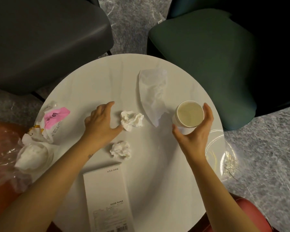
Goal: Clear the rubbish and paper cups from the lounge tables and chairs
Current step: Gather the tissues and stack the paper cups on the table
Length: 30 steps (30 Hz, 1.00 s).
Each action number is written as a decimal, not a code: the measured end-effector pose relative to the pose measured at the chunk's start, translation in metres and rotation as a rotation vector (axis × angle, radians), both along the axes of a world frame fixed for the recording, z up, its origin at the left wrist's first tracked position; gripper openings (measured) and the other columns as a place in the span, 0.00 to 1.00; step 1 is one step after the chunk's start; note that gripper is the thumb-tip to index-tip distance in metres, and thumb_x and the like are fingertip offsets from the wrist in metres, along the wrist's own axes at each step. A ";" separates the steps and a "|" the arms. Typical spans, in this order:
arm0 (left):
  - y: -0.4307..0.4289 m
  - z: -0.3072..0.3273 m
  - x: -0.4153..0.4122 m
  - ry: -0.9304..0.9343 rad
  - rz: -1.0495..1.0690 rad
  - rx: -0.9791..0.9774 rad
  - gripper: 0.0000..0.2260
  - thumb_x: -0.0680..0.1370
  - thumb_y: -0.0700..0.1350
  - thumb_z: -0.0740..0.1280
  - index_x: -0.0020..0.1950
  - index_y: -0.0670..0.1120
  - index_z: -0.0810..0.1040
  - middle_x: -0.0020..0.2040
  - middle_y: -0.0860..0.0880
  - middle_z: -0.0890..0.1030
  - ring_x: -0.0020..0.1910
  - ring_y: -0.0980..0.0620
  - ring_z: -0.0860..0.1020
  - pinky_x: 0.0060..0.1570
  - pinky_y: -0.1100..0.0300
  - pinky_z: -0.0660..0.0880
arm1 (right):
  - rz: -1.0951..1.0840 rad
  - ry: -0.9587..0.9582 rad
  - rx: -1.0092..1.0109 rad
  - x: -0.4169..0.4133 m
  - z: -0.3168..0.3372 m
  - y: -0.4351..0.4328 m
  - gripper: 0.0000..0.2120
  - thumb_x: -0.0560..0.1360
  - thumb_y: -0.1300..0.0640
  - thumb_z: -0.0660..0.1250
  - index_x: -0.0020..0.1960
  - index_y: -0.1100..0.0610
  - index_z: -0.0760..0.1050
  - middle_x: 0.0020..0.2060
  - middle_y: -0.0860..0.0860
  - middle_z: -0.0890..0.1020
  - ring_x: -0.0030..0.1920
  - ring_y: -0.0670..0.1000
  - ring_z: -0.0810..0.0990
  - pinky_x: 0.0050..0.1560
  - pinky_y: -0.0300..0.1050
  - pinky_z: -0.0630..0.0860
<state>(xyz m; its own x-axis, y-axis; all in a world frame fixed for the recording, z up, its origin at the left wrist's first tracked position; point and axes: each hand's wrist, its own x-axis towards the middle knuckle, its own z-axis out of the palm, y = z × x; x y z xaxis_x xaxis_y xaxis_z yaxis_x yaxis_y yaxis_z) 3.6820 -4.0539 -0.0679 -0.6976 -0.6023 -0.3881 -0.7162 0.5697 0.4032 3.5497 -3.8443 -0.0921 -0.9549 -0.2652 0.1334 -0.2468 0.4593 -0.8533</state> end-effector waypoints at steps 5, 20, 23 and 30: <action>0.000 0.003 0.019 -0.163 -0.206 0.103 0.49 0.60 0.63 0.73 0.72 0.59 0.47 0.67 0.50 0.60 0.66 0.46 0.64 0.59 0.52 0.62 | -0.006 0.310 -0.091 0.029 0.021 -0.015 0.36 0.64 0.48 0.71 0.66 0.56 0.58 0.65 0.58 0.65 0.66 0.59 0.65 0.66 0.57 0.63; 0.014 -0.009 0.029 -0.012 -0.154 0.210 0.51 0.62 0.47 0.78 0.74 0.55 0.46 0.58 0.44 0.67 0.51 0.44 0.75 0.51 0.50 0.74 | 0.790 0.005 0.467 0.058 -0.013 -0.089 0.50 0.59 0.42 0.77 0.73 0.58 0.58 0.69 0.55 0.66 0.67 0.57 0.64 0.65 0.50 0.60; 0.010 -0.016 0.024 0.070 -0.132 0.208 0.44 0.64 0.44 0.77 0.73 0.54 0.55 0.57 0.45 0.70 0.52 0.45 0.75 0.50 0.55 0.73 | 0.794 -0.172 0.302 0.062 -0.014 -0.086 0.39 0.65 0.54 0.76 0.70 0.61 0.62 0.63 0.57 0.72 0.61 0.56 0.71 0.61 0.41 0.66; 0.009 -0.024 0.011 0.115 -0.132 0.121 0.09 0.67 0.43 0.74 0.41 0.42 0.76 0.39 0.47 0.71 0.41 0.42 0.76 0.38 0.54 0.71 | 0.620 0.206 0.245 0.053 -0.003 -0.086 0.10 0.69 0.60 0.67 0.50 0.59 0.77 0.48 0.54 0.81 0.52 0.56 0.75 0.51 0.50 0.68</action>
